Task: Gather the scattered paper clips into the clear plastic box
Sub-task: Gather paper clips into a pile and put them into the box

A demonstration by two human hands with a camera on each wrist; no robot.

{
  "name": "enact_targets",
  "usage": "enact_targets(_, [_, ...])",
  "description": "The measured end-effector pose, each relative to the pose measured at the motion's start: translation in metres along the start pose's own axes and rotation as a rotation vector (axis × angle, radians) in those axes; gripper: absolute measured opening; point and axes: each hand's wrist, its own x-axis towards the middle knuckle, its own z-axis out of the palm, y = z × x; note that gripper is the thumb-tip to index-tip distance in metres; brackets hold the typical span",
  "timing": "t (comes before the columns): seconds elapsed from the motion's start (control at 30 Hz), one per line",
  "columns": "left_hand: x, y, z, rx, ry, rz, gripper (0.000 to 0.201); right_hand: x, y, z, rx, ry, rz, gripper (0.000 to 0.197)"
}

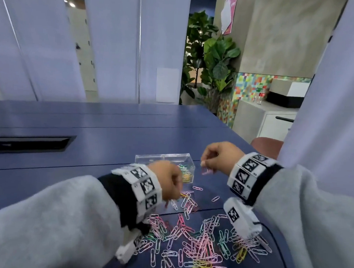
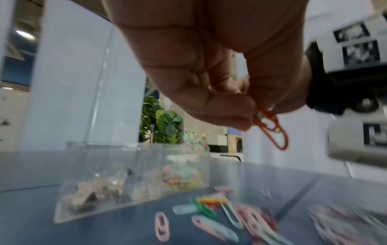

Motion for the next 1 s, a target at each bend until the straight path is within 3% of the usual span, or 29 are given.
enact_targets(0.1, [0.002, -0.022, -0.027, -0.142, 0.148, -0.061, 0.026, 0.03, -0.011, 0.01, -0.023, 0.072, 0.001, 0.024])
enact_targets(0.2, [0.004, -0.042, -0.047, -0.289, 0.239, -0.109, 0.026, 0.051, -0.021, 0.024, -0.016, 0.125, 0.012, 0.006])
enact_targets(0.47, [0.034, -0.051, -0.058, -0.379, 0.347, -0.109, 0.026, 0.047, -0.009, 0.042, -0.158, -0.032, -0.002, 0.022])
enact_targets(0.63, [0.069, -0.024, -0.043, -0.159, 0.27, -0.058, 0.027, 0.011, 0.002, 0.018, -0.217, -0.066, -0.075, 0.019])
enact_targets(0.8, [0.092, -0.006, -0.025, 0.108, 0.168, -0.066, 0.013, -0.019, 0.016, -0.001, -0.35, -0.264, -0.024, 0.023])
enact_targets(0.9, [0.094, -0.007, -0.017, 0.151, 0.084, -0.133, 0.023, -0.032, 0.027, -0.005, -0.43, -0.343, 0.038, 0.028])
enact_targets(1.0, [0.085, -0.007, -0.015, 0.163, 0.098, -0.117, 0.029, -0.043, 0.034, -0.008, -0.49, -0.395, 0.091, 0.033])
